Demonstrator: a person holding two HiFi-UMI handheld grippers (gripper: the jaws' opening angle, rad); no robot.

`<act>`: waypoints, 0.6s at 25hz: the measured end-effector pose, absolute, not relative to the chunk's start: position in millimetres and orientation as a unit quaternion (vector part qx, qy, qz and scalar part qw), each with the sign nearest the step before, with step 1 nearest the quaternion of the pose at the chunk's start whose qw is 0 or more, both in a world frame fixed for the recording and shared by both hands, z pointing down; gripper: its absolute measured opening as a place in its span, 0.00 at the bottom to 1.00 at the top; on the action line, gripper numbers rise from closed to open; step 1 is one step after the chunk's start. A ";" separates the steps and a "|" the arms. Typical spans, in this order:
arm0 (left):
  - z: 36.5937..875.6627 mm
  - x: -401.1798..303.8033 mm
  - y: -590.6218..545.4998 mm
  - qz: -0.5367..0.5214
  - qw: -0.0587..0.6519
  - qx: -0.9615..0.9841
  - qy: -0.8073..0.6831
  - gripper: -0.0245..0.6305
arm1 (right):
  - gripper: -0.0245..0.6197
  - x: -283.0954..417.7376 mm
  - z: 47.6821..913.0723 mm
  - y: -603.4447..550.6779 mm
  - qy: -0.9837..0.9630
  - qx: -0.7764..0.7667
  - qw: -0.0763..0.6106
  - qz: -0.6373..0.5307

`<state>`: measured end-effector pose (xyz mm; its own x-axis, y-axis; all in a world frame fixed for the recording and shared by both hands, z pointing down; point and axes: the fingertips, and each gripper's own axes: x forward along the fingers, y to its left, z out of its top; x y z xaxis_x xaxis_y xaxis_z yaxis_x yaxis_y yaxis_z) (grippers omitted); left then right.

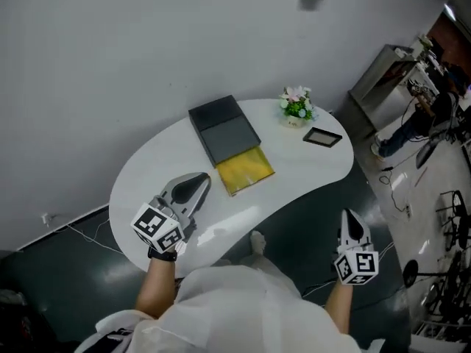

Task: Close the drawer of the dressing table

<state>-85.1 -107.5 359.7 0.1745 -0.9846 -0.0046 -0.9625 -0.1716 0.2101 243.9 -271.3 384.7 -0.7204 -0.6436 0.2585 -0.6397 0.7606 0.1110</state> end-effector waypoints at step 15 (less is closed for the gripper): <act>362.7 -95.0 -107.7 -0.039 0.056 0.619 -0.783 0.09 | 0.05 53.8 409.6 -352.6 -0.987 0.013 0.153 -0.047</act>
<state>-95.0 -107.7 362.7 -0.2281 -0.9728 0.0391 -0.9641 0.2313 0.1301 53.8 -352.6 409.6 -0.9528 -0.0408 0.3008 -0.0123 0.9953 0.0960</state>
